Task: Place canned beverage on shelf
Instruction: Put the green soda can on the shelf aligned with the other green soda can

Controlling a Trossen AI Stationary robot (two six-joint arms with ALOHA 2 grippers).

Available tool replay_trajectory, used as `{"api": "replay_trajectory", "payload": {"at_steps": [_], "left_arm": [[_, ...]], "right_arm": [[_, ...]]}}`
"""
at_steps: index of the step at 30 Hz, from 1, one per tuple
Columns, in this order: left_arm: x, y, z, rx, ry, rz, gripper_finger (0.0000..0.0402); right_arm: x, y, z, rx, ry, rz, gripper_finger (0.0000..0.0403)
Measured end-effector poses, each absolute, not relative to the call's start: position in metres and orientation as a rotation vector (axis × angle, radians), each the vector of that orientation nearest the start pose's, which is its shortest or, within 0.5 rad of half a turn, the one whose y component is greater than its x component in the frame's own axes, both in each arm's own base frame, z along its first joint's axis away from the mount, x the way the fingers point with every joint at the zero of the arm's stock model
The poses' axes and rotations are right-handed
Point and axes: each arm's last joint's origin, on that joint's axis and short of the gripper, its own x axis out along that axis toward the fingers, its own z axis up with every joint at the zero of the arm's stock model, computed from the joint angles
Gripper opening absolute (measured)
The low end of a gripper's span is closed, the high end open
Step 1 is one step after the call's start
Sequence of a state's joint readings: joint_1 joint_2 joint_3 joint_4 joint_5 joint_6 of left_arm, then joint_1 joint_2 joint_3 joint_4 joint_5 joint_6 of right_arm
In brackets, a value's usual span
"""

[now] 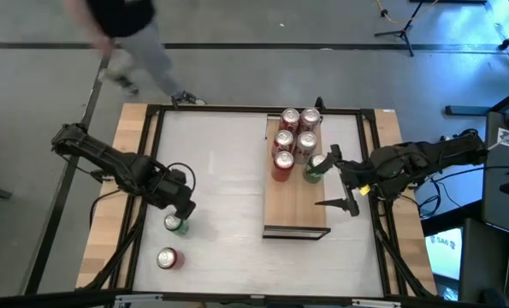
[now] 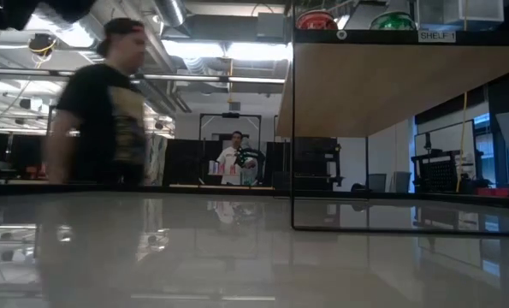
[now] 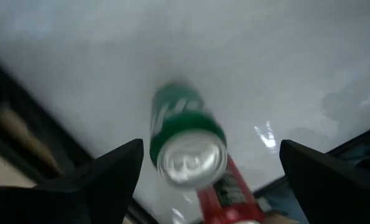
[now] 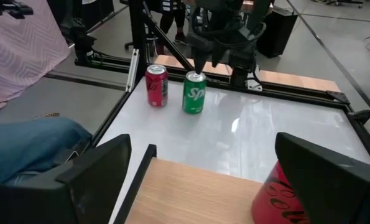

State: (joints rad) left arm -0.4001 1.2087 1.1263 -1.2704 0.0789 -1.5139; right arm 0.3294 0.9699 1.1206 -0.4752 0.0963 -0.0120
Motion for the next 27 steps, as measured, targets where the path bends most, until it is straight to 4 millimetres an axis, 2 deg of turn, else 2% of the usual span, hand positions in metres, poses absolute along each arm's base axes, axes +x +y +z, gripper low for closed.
{"api": "replay_trajectory", "payload": {"at_steps": [5, 9, 19, 27], "left_arm": [[0.175, -0.087, 0.295, -1.256, 1.353, 0.831, 0.0365], [0.176, -0.093, 0.292, -1.344, 1.351, 0.941, 0.0363], [0.19, -0.113, 0.269, -1.314, 1.375, 1.122, 0.0358], [0.202, -0.118, 0.253, -1.279, 1.348, 1.198, 0.0357]], "right_arm": [[0.186, 0.06, 0.387, -0.08, 0.317, 0.231, 0.0397], [0.189, 0.061, 0.385, -0.082, 0.326, 0.231, 0.0397], [0.193, 0.063, 0.378, -0.094, 0.381, 0.231, 0.0397], [0.192, 0.062, 0.376, -0.098, 0.399, 0.232, 0.0397]]}}
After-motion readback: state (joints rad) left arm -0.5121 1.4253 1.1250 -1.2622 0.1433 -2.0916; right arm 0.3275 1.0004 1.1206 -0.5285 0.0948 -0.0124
